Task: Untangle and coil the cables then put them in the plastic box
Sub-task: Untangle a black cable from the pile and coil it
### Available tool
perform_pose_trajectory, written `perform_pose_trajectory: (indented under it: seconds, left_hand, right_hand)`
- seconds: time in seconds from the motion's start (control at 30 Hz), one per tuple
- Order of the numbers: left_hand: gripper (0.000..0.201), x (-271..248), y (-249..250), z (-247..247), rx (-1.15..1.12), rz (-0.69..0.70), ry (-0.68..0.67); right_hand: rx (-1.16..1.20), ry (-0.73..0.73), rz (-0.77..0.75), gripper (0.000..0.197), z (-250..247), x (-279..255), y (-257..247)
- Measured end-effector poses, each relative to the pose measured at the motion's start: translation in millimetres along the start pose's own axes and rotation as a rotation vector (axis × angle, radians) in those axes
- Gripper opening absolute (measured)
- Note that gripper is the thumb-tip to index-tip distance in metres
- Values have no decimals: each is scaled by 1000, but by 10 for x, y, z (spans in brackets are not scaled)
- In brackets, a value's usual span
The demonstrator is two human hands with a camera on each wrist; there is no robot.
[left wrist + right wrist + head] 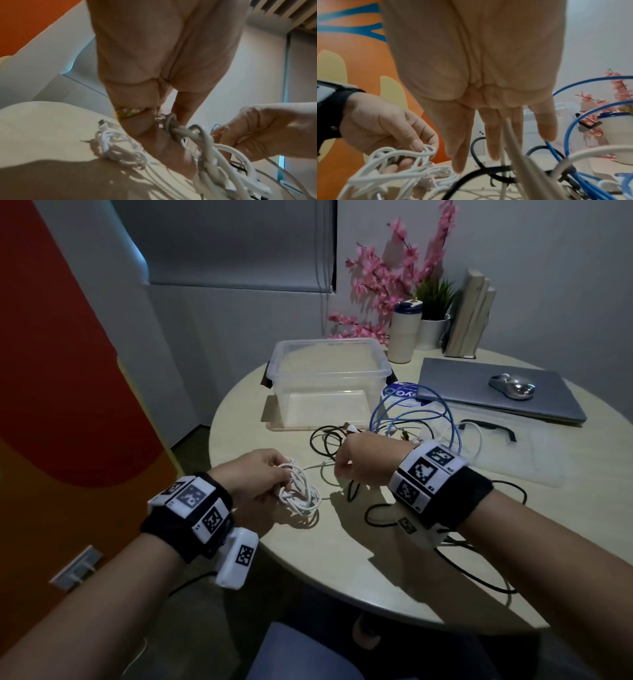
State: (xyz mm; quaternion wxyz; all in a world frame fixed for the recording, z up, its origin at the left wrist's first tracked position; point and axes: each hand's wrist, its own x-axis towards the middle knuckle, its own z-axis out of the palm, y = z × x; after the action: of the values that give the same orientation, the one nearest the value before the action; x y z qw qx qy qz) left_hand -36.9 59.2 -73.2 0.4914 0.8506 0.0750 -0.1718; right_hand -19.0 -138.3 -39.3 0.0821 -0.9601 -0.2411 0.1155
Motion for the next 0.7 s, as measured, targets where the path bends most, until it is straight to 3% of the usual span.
perform_pose_trajectory:
  seconds: [0.13, 0.2, 0.27, 0.43, 0.57, 0.7]
  left_hand:
    - [5, -20, -98, 0, 53, -62, 5]
    - [8, -22, -126, -18, 56, -82, 28]
    - [9, -9, -141, -53, 93, -86, 37]
    - [28, 16, -124, -129, 241, -62, 39]
    - [27, 53, -111, -120, 241, -17, 60]
    - [21, 94, 64, -63, 214, 114, 166]
  right_hand:
    - [-160, -118, 69, 29, 28, 38, -14]
    - [-120, -77, 56, 25, 37, 66, 19]
    - [-36, 42, 50, 19, 35, 124, 70]
    - [382, 413, 74, 23, -105, 191, 218]
    - [694, 582, 74, 29, -261, 121, 345]
    - [876, 733, 61, 30, -436, 122, 491]
